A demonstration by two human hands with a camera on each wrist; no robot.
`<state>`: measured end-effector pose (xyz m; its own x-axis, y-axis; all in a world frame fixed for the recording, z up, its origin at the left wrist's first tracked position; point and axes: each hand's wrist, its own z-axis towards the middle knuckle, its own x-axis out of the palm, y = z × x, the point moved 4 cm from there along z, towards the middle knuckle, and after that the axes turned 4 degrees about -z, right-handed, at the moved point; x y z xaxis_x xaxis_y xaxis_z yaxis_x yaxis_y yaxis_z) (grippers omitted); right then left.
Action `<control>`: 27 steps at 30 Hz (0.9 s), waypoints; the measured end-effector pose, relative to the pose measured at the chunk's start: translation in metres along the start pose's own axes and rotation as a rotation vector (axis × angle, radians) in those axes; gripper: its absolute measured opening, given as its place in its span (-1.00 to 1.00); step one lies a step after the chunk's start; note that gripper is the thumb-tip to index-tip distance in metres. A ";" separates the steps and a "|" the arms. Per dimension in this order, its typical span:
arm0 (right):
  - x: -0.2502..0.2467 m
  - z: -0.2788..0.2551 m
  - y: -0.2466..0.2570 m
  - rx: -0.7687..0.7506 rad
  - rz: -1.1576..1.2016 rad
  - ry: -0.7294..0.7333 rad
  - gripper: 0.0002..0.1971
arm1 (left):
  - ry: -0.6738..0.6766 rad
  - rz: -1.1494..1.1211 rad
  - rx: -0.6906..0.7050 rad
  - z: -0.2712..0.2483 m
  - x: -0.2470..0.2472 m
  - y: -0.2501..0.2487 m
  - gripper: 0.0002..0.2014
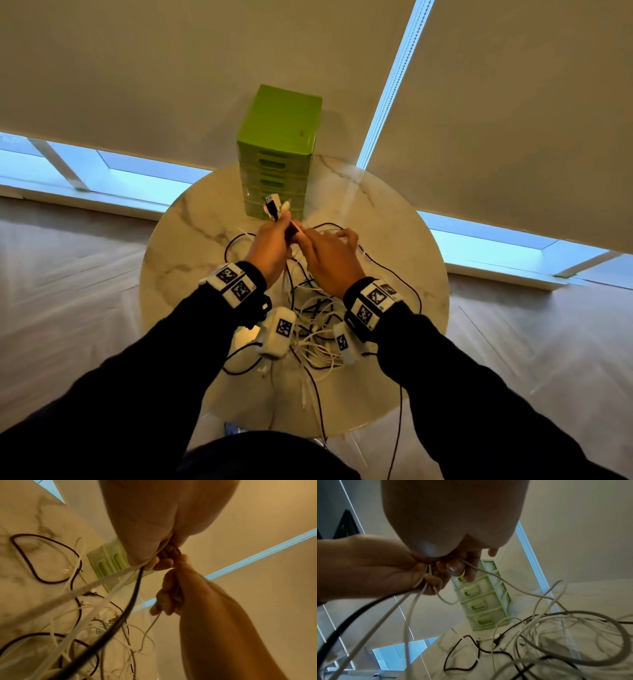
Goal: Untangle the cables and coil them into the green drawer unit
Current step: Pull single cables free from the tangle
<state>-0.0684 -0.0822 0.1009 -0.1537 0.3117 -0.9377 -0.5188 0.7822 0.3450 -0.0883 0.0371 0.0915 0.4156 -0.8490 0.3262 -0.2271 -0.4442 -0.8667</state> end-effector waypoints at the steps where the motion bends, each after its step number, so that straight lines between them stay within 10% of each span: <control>1: 0.004 -0.003 -0.001 -0.003 0.027 0.023 -0.62 | -0.030 -0.052 0.008 0.001 0.002 -0.004 -0.74; 10: 0.051 -0.036 -0.069 0.127 0.185 0.292 -0.60 | 0.007 -0.512 0.162 0.011 -0.013 -0.061 -0.64; 21: 0.007 0.025 -0.078 0.213 0.015 0.149 -0.56 | 0.115 0.520 0.244 -0.001 -0.007 -0.034 -0.63; 27: -0.014 0.028 -0.033 0.003 0.243 0.024 -0.62 | 0.063 0.360 0.015 0.007 0.003 -0.005 -0.59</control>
<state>-0.0261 -0.0971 0.1035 -0.2937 0.4775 -0.8281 -0.4614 0.6879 0.5603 -0.0802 0.0390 0.0939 0.2566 -0.9663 0.0214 -0.3355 -0.1098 -0.9356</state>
